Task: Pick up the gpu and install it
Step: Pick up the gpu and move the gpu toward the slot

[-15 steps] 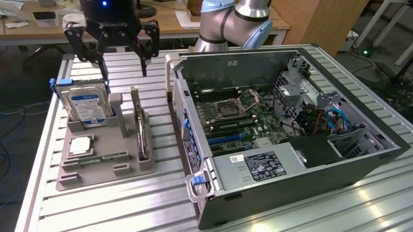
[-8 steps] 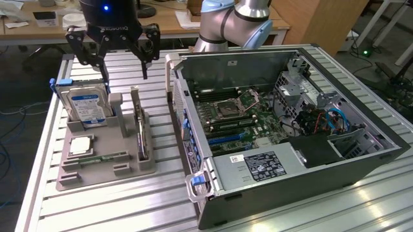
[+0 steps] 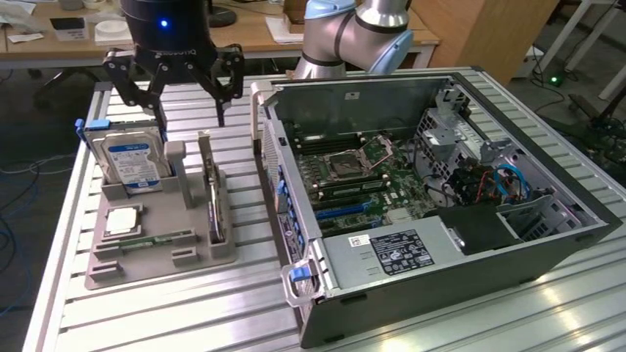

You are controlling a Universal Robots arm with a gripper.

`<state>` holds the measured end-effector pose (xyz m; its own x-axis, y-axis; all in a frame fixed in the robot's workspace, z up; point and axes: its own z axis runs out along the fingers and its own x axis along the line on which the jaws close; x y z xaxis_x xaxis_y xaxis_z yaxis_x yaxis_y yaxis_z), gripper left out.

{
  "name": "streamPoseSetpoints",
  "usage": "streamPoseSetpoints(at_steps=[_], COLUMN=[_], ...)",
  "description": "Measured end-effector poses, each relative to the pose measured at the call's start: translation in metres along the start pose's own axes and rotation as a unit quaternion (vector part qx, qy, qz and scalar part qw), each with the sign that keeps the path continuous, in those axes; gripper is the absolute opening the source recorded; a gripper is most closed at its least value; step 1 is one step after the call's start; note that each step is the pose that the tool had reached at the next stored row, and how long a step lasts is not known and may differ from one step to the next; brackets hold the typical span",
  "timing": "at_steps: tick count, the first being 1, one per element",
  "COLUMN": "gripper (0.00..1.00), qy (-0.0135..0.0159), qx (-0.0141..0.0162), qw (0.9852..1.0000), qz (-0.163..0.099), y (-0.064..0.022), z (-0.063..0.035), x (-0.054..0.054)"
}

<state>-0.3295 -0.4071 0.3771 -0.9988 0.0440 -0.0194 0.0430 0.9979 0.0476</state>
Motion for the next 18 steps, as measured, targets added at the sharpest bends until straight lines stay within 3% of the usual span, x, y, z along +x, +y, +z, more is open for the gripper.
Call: streamPoseSetpoints(at_steps=[10, 18], gripper=[0.76, 0.76], qy=[0.0029, 0.0032], qx=[0.0001, 0.0001], qw=[1.0000, 1.0000], qz=[0.000, 0.001], y=[-0.0003, -0.0007], z=[0.0124, 0.0219], x=[-0.004, -0.004])
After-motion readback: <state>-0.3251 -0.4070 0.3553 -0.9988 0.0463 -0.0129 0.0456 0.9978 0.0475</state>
